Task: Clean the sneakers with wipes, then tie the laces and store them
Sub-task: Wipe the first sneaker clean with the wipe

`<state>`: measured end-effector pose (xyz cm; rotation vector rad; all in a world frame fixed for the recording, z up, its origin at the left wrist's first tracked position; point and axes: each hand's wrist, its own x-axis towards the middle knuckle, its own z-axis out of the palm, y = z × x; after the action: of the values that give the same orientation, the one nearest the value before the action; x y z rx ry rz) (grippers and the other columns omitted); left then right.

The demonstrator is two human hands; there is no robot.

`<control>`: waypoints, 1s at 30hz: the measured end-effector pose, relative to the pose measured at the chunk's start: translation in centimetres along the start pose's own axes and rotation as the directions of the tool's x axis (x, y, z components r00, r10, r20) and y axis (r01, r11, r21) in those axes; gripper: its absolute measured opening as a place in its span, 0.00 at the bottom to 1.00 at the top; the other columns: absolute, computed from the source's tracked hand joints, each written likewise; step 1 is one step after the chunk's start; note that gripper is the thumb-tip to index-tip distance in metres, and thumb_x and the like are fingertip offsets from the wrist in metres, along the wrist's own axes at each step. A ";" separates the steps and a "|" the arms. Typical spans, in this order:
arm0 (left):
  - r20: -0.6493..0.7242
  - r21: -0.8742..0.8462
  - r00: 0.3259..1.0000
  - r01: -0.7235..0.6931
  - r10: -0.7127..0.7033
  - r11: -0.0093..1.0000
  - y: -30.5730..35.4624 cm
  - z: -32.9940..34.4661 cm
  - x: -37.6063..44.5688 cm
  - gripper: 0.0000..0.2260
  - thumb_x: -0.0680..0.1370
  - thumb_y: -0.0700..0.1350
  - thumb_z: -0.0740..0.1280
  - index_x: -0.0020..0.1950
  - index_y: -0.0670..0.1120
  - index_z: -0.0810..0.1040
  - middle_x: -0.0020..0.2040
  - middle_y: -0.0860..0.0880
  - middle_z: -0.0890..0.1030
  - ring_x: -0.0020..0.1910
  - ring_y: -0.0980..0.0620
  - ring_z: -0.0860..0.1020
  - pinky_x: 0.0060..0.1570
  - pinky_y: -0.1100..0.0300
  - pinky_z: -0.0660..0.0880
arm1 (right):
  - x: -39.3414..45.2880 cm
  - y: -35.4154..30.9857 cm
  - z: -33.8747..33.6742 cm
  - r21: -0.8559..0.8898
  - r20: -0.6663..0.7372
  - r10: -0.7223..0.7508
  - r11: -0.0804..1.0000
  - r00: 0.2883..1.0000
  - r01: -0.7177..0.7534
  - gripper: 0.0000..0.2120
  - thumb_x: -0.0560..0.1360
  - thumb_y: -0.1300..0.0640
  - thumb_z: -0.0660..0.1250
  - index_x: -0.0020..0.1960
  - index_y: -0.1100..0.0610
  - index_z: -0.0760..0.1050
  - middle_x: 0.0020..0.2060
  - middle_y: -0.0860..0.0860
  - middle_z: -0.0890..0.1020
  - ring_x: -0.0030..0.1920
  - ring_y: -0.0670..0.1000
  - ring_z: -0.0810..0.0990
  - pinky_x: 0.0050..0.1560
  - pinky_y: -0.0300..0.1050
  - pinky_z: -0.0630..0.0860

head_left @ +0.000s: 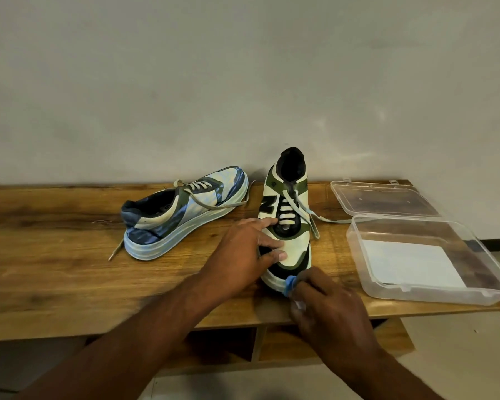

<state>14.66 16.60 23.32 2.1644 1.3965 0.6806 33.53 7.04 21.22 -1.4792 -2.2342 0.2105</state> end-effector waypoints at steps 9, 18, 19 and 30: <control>-0.069 -0.079 0.997 0.018 -0.024 0.997 -0.1 0.3 -0.1 0.13 0.76 0.53 0.76 0.60 0.54 0.86 0.73 0.57 0.75 0.72 0.56 0.73 0.72 0.49 0.72 | -0.4 1.1 0.1 0.275 -0.211 0.144 0.958 0.967 -0.083 0.13 0.66 0.65 0.81 0.46 0.51 0.84 0.48 0.41 0.82 0.49 0.40 0.82 0.50 0.32 0.79; -0.118 0.005 0.991 0.071 -0.070 0.997 0.4 0.6 -1.5 0.36 0.63 0.74 0.73 0.64 0.55 0.84 0.75 0.54 0.74 0.73 0.56 0.72 0.70 0.47 0.74 | -0.1 1.1 0.7 0.229 -0.121 0.013 0.973 0.993 0.015 0.12 0.70 0.62 0.79 0.50 0.51 0.84 0.52 0.43 0.82 0.50 0.41 0.81 0.49 0.32 0.79; -0.115 0.031 0.990 0.085 -0.081 0.996 0.7 0.7 -1.7 0.39 0.61 0.76 0.71 0.66 0.55 0.83 0.75 0.53 0.74 0.74 0.55 0.72 0.70 0.47 0.73 | 0.2 1.4 0.6 0.244 -0.119 0.060 0.969 0.991 -0.029 0.11 0.70 0.61 0.79 0.50 0.50 0.84 0.50 0.42 0.82 0.49 0.41 0.81 0.48 0.33 0.79; -0.175 -0.042 0.968 0.177 -0.182 0.983 1.5 0.5 -2.5 0.41 0.59 0.71 0.79 0.68 0.57 0.80 0.61 0.62 0.83 0.58 0.64 0.80 0.56 0.65 0.78 | 1.4 1.3 0.3 0.414 -0.196 0.314 0.885 0.929 -0.212 0.11 0.70 0.60 0.80 0.48 0.48 0.85 0.45 0.39 0.83 0.46 0.41 0.83 0.45 0.33 0.81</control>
<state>15.16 13.70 23.49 1.9665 1.6431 0.8346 33.99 8.81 20.85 -1.4869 -1.6614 0.4861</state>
